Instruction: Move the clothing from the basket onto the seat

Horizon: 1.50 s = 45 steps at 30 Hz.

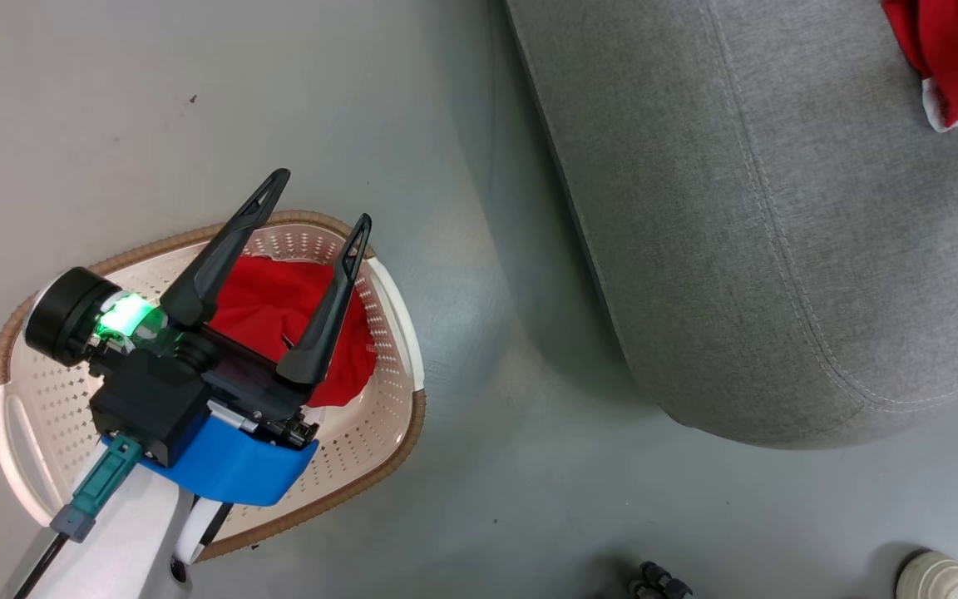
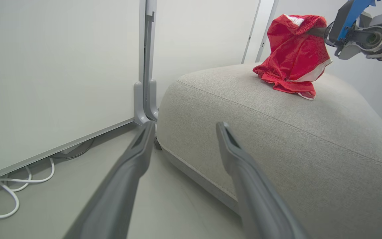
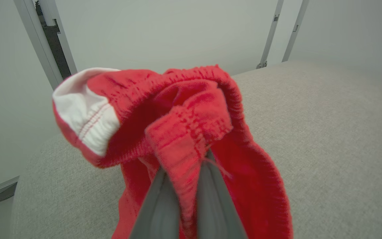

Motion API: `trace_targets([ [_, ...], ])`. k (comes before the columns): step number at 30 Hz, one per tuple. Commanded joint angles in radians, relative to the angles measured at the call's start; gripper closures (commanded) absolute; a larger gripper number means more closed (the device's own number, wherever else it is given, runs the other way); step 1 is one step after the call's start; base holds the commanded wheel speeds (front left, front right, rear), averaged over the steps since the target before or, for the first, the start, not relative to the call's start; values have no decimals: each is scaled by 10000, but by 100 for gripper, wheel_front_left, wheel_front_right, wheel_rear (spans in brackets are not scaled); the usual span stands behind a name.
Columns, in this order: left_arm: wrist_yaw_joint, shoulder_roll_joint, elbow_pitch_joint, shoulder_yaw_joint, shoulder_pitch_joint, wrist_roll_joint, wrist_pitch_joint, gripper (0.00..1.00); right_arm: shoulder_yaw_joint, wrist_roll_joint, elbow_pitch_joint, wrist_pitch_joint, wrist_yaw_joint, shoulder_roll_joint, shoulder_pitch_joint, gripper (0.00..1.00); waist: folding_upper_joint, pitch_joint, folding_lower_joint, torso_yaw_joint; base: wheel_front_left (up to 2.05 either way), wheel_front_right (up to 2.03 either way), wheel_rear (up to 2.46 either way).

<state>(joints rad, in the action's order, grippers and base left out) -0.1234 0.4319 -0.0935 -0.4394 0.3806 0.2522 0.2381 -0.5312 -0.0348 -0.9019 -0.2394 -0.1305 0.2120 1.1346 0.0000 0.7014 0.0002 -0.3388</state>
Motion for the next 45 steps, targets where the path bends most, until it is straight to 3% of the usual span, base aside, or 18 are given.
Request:
trace_targets([
  [1,24,14,-2,7,123,-22,0,0,-108,130,-175,-82,-5,32,1,100,0,37,-2,74,0,0,0],
  [7,82,0,137,34,124,91,73,0,-334,556,-875,-185,-5,17,159,100,0,-119,-2,101,0,0,0],
  [8,81,-8,157,32,121,107,85,0,-321,620,-938,-191,-5,-5,196,85,0,-153,-2,92,0,0,0],
  [9,89,-18,182,28,120,99,92,0,-314,667,-1000,-200,-5,-19,223,49,0,-187,-2,82,0,0,0],
  [10,91,-30,216,23,121,109,102,0,-291,712,-1062,-204,-5,-39,241,0,0,-224,-2,74,0,0,0],
  [22,52,-596,1104,-147,-220,463,258,0,712,801,-1778,-264,-5,-244,-647,0,0,-1560,-2,247,0,0,0],
  [33,-26,-1653,1841,352,-1329,769,282,0,2693,280,-1442,-265,-3,-367,-2584,0,0,-3775,-2,615,0,0,0],
  [45,-98,-2509,2442,1266,-2696,736,283,0,4150,-538,993,-265,-5,-567,-5462,0,0,-5526,-2,1149,0,0,0],
])
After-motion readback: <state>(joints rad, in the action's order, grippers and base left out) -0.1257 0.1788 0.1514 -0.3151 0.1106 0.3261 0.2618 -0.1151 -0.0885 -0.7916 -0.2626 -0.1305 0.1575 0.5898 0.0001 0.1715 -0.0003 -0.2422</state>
